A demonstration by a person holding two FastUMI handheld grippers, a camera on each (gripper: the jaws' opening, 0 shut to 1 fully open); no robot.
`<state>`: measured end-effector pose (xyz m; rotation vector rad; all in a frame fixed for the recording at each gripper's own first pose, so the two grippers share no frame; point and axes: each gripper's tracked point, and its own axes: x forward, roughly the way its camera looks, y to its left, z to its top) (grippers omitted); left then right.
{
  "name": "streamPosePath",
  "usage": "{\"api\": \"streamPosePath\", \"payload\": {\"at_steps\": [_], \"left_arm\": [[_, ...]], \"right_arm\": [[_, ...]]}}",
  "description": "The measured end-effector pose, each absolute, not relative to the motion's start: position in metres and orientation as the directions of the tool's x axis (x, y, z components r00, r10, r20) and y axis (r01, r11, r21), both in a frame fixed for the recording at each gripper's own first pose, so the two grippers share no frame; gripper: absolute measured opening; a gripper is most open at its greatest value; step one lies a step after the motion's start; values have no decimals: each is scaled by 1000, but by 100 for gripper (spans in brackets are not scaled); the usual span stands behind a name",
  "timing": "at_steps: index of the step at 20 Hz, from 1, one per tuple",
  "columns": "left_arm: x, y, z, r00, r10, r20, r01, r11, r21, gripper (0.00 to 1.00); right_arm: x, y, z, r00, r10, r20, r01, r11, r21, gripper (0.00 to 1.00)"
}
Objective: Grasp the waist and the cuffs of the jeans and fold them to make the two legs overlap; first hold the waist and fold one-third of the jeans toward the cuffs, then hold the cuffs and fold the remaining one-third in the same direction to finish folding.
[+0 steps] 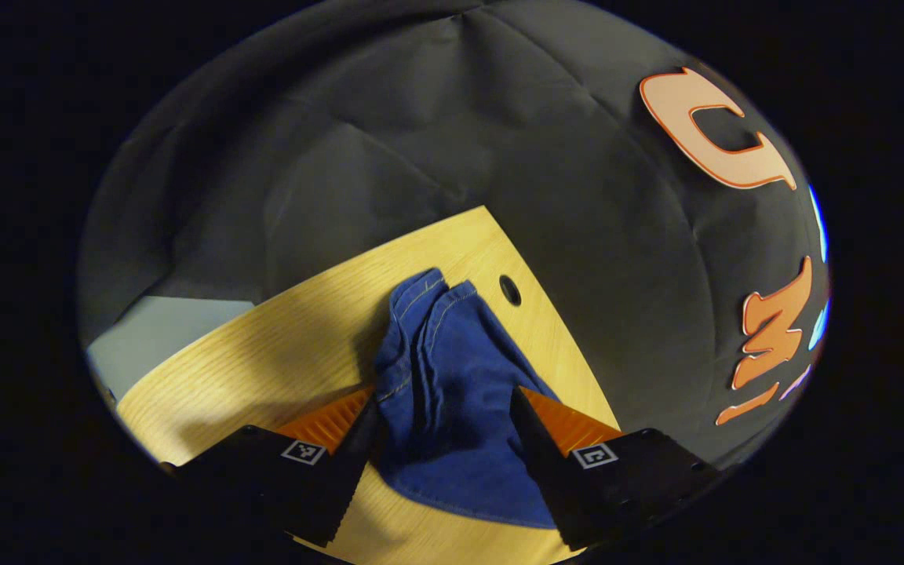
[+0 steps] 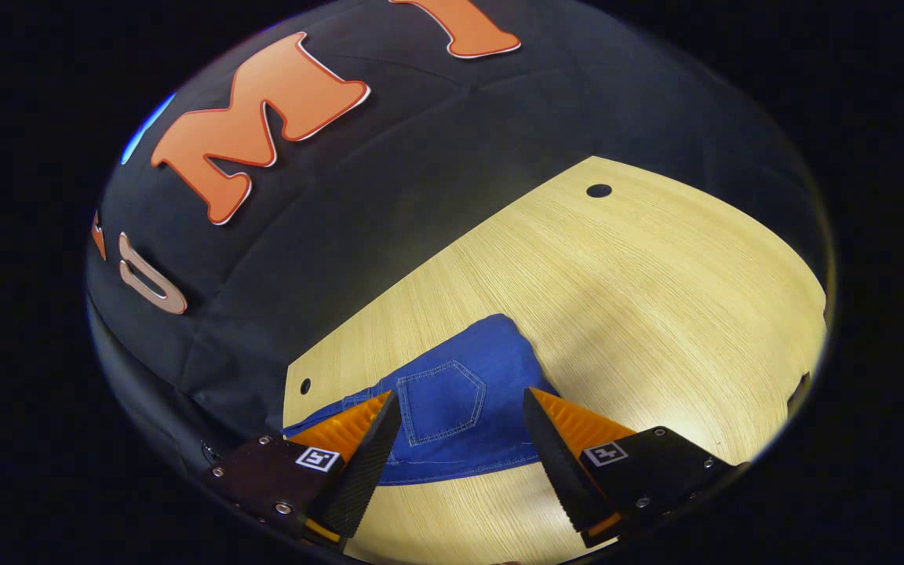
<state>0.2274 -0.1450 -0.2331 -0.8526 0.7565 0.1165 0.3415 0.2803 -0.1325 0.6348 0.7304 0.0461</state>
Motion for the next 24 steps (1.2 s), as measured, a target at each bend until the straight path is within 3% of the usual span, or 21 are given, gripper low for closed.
{"api": "streamPosePath", "payload": {"at_steps": [1,4,6,7,12,19,24], "left_arm": [[231,-144,-240,727,-161,-668,-410,678,-610,95],[225,-135,-251,681,-77,-729,-493,688,-533,18],[224,-142,-234,696,-75,-714,-471,704,-532,18],[227,-146,-221,716,-74,-694,-439,725,-531,10],[240,-193,-128,801,-83,-593,-277,826,-490,9],[251,-330,-7,868,-193,-458,-16,910,-414,10],[242,-433,24,852,-285,-440,127,926,-355,9]], "right_arm": [[339,277,-133,753,248,-609,182,811,556,97],[339,266,-133,758,230,-611,193,815,546,97],[339,256,-135,759,227,-610,198,812,549,97],[338,252,-136,760,227,-609,201,809,553,97],[340,235,-139,767,238,-596,197,796,572,97],[350,198,-126,793,245,-558,163,797,582,97],[357,157,-114,813,238,-532,158,789,593,97]]}}
